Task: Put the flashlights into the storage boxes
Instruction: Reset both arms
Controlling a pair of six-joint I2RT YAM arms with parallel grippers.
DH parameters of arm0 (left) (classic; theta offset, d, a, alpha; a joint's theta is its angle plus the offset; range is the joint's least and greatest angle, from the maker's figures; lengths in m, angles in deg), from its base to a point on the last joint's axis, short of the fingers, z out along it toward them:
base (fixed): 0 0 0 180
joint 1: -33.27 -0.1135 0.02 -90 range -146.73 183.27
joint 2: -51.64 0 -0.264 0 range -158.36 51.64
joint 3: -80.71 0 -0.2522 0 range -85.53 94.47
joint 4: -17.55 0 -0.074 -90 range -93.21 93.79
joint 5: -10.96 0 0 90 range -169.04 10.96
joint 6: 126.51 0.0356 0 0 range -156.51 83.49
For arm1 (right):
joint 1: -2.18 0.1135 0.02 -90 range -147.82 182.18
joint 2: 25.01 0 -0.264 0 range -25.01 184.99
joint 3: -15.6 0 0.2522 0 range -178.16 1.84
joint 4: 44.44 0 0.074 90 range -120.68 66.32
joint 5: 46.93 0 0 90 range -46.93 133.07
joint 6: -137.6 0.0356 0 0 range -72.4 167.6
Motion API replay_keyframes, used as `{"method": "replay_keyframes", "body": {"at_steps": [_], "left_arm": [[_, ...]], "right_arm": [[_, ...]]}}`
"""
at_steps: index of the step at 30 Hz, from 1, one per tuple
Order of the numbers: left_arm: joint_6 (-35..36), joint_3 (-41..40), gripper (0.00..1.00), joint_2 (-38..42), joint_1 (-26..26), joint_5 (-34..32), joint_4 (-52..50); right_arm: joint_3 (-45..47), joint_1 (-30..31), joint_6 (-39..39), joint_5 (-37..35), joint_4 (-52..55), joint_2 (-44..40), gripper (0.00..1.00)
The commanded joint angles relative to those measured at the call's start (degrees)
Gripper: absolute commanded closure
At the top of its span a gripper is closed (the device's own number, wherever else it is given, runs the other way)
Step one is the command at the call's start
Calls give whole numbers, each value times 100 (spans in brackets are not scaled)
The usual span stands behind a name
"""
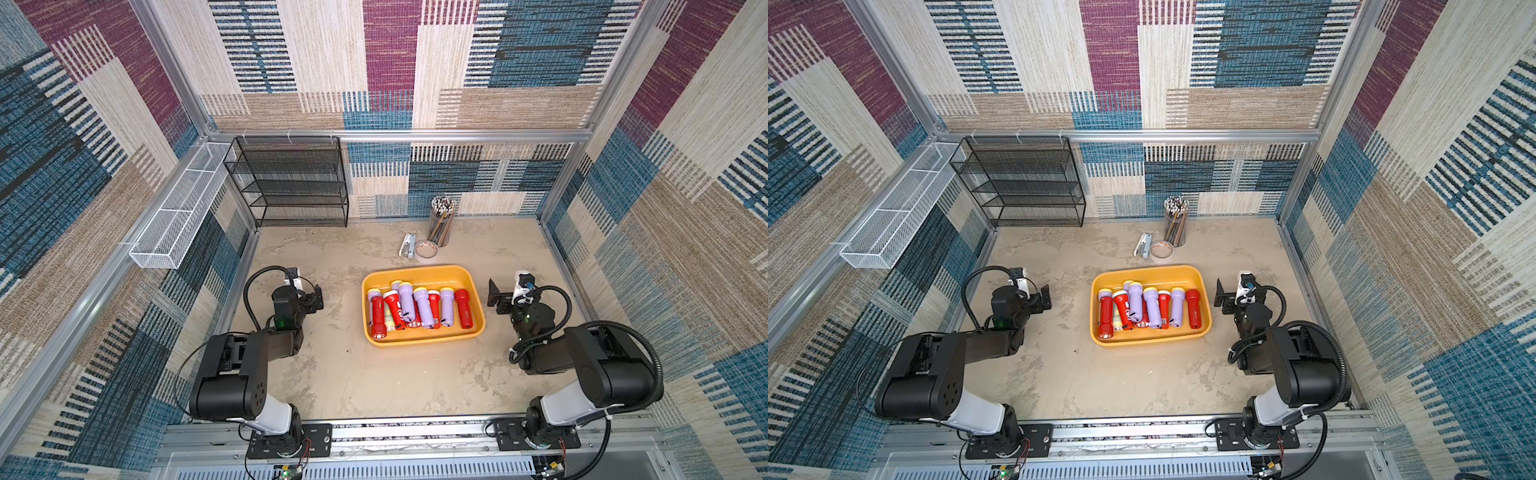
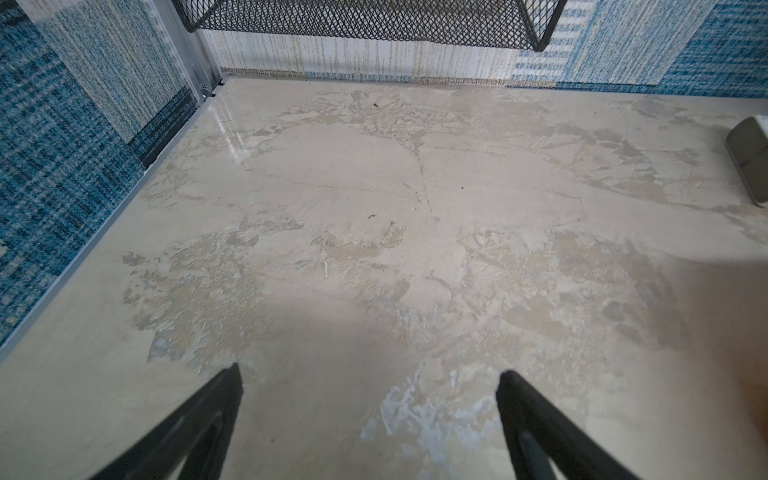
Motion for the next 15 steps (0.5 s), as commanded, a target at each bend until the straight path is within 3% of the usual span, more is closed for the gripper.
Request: {"method": "replay_keyframes", "body": {"at_steps": [1, 15], "left_arm": [[66, 41, 2, 0, -10, 27, 23], [57, 38, 1, 6, -4, 10, 20]], "right_arm": [[-27, -12, 39, 117, -214, 10, 0], [-55, -12, 79, 17, -148, -8, 0]]}}
